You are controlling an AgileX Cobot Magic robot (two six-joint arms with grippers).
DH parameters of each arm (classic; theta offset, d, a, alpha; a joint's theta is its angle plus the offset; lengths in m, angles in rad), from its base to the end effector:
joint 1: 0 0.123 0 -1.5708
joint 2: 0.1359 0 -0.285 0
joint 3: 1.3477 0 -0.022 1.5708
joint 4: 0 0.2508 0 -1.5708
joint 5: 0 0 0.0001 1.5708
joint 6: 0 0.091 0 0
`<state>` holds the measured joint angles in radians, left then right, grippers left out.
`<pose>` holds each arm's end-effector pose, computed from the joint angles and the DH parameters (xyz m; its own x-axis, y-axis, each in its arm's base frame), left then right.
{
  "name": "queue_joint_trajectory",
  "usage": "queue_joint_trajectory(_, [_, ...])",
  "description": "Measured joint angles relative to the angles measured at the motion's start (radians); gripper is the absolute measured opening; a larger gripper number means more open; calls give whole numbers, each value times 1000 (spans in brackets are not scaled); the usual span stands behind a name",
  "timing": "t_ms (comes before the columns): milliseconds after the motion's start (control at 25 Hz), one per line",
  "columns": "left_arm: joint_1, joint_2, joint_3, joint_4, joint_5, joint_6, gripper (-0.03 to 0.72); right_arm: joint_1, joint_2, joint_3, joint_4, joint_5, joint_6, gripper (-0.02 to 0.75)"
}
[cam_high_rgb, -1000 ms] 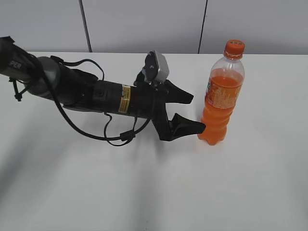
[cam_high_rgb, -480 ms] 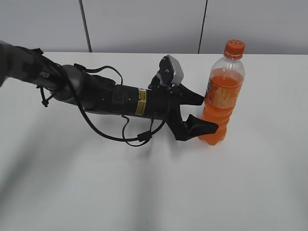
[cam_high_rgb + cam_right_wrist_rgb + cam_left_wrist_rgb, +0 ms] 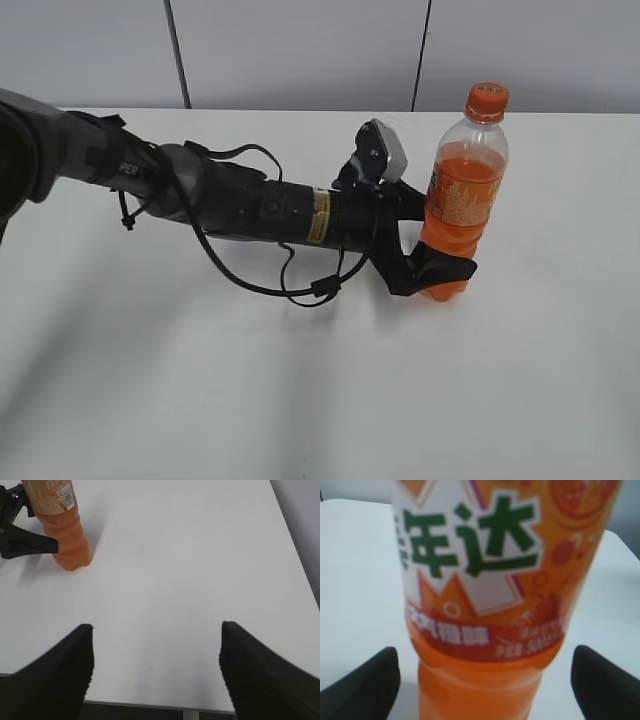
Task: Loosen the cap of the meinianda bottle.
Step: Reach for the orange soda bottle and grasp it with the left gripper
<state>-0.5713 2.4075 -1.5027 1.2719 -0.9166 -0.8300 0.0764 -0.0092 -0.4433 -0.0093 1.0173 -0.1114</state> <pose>0.3636 -0.3157 0.0897 -0.1041 0.2752 -0.9557 0.9911 0.1093 -0.0765 0.0020 -0.0006 0.2649 -0.4472 -0.1506 -0.8817 -0.1220 0.9868 -0.1067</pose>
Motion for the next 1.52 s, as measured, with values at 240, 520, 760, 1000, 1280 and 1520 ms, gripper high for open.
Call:
queue_joint_trajectory(240, [-17, 4, -22, -6, 43, -2, 609, 0, 0, 0, -2, 0, 0, 587])
queue_joint_trajectory(520, [-18, 4, -26, -7, 49, -2, 501, 0, 0, 0, -3, 0, 0, 587])
queue_joint_trajectory(760, [-19, 4, -26, -7, 50, -2, 405, 0, 0, 0, -5, 0, 0, 587])
queue_joint_trajectory(1000, [-19, 4, -26, -7, 50, -2, 404, 0, 0, 0, -5, 0, 0, 587])
queue_joint_trajectory(1280, [-19, 4, -26, -7, 50, -2, 404, 0, 26, -67, -10, -1, 36, 550])
queue_joint_trajectory(1520, [-19, 4, -26, -7, 50, -1, 404, 0, 272, -218, -13, -10, 81, 477])
